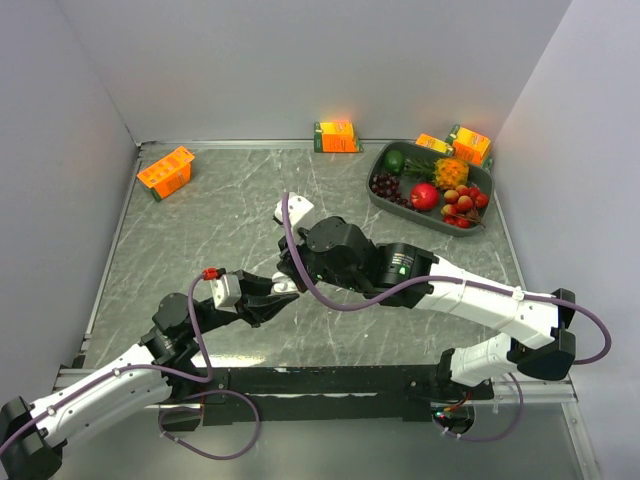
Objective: Insert the wireless bluetooth earbuds into the charging case
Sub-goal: Close the charging case, then place the charging case at the center of the board, then move the charging case to the center of the board.
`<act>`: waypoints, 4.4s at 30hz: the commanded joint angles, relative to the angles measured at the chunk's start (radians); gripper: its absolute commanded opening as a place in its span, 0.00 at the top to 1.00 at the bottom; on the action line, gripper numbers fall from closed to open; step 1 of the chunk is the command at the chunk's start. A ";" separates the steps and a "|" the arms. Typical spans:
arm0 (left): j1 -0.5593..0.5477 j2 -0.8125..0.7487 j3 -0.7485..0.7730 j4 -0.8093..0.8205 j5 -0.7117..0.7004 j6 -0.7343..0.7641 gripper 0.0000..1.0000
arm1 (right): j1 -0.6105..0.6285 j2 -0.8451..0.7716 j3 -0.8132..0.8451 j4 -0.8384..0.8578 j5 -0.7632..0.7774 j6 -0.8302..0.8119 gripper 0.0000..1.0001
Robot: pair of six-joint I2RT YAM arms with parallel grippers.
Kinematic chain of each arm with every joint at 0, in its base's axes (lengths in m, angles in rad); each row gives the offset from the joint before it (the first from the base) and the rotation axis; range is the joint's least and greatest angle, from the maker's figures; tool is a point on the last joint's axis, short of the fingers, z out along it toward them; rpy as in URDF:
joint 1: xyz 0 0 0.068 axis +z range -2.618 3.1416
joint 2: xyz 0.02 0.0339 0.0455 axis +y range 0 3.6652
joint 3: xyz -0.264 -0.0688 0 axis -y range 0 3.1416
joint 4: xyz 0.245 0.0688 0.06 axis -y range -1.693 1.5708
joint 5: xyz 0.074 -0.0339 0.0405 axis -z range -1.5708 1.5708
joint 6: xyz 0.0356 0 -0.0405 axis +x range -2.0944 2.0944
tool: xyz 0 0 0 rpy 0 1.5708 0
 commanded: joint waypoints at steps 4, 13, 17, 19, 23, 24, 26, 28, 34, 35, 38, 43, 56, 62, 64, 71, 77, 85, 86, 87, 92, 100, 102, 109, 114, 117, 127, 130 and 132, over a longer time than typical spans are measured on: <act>0.000 -0.004 0.037 0.037 -0.020 0.015 0.99 | -0.004 -0.018 0.001 -0.001 -0.045 0.032 1.00; 0.000 -0.010 0.038 0.042 -0.059 0.017 0.99 | 0.027 -0.025 -0.016 -0.013 -0.045 0.053 1.00; 0.000 -0.014 0.035 0.049 -0.069 0.011 0.99 | 0.033 -0.039 -0.025 -0.019 -0.031 0.062 1.00; 0.000 -0.012 0.035 0.051 -0.067 0.008 0.99 | 0.034 -0.050 -0.031 -0.018 -0.013 0.067 1.00; 0.000 -0.006 0.037 0.035 -0.087 -0.014 0.99 | 0.031 -0.114 -0.048 0.013 0.091 0.113 1.00; 0.000 -0.003 0.037 0.029 -0.125 -0.031 0.99 | 0.022 -0.183 -0.082 0.040 0.149 0.118 1.00; 0.001 0.019 0.051 -0.041 -0.206 -0.127 0.99 | -0.002 -0.263 -0.158 0.135 0.199 0.140 1.00; 0.006 0.060 0.081 -0.117 -0.309 -0.242 0.99 | -0.058 -0.359 -0.200 0.169 0.231 0.157 1.00; 0.180 0.361 0.285 -0.443 -0.341 -0.549 0.99 | -0.183 -0.328 -0.228 0.027 0.138 0.219 1.00; 0.211 0.411 0.338 -0.496 -0.314 -0.565 0.99 | -0.187 -0.321 -0.260 0.039 0.120 0.220 1.00; 0.347 0.574 0.380 -0.451 -0.120 -0.604 0.99 | -0.199 -0.318 -0.326 0.076 0.077 0.240 1.00; 0.544 0.847 0.437 -0.327 0.149 -0.689 0.99 | -0.214 -0.312 -0.407 0.114 0.018 0.253 1.00; 0.653 1.318 0.767 -0.392 0.241 -0.611 0.98 | -0.245 -0.323 -0.486 0.179 -0.062 0.251 1.00; 0.696 1.404 0.810 -0.423 0.258 -0.598 0.96 | -0.260 -0.334 -0.495 0.179 -0.077 0.251 1.00; 0.708 1.418 0.818 -0.434 0.263 -0.594 0.95 | -0.266 -0.331 -0.489 0.180 -0.083 0.250 1.00; 0.733 1.454 0.798 -0.446 0.295 -0.614 0.76 | -0.271 -0.318 -0.470 0.180 -0.105 0.253 0.98; 0.744 1.453 0.770 -0.521 0.287 -0.592 0.65 | -0.274 -0.311 -0.469 0.176 -0.114 0.262 0.92; 0.771 1.406 0.683 -0.621 0.240 -0.543 0.55 | -0.277 -0.326 -0.486 0.179 -0.109 0.276 0.87; 0.782 1.398 0.667 -0.626 0.234 -0.540 0.53 | -0.277 -0.326 -0.489 0.177 -0.109 0.279 0.87; 0.786 1.390 0.663 -0.629 0.230 -0.537 0.52 | -0.277 -0.330 -0.490 0.179 -0.111 0.280 0.87; 0.806 1.347 0.647 -0.676 0.200 -0.516 0.46 | -0.277 -0.340 -0.496 0.179 -0.106 0.285 0.86; 0.826 1.093 0.572 -0.810 0.105 -0.490 0.45 | -0.277 -0.355 -0.490 0.149 -0.083 0.265 0.84; 0.820 0.998 0.554 -0.883 0.035 -0.485 0.45 | -0.279 -0.350 -0.495 0.154 -0.062 0.257 0.83; 0.581 0.648 0.529 -0.868 -0.442 -0.522 0.04 | -0.282 -0.311 -0.478 0.136 0.041 0.240 0.64; 0.550 0.591 0.428 -0.660 -0.405 -0.621 0.04 | -0.282 -0.314 -0.464 0.110 0.079 0.256 0.53; 0.500 0.580 0.426 -0.598 -0.456 -0.690 0.04 | -0.282 -0.317 -0.493 0.134 0.110 0.276 0.39; 0.268 0.871 0.706 -0.831 -0.641 -0.681 0.04 | -0.334 -0.171 -0.426 0.137 0.081 0.260 0.35; 0.260 0.893 0.655 -0.679 -0.537 -0.657 0.04 | -0.352 -0.189 -0.446 0.149 0.081 0.279 0.35; 0.256 0.927 0.663 -0.664 -0.546 -0.638 0.04 | -0.366 -0.217 -0.461 0.152 0.075 0.282 0.35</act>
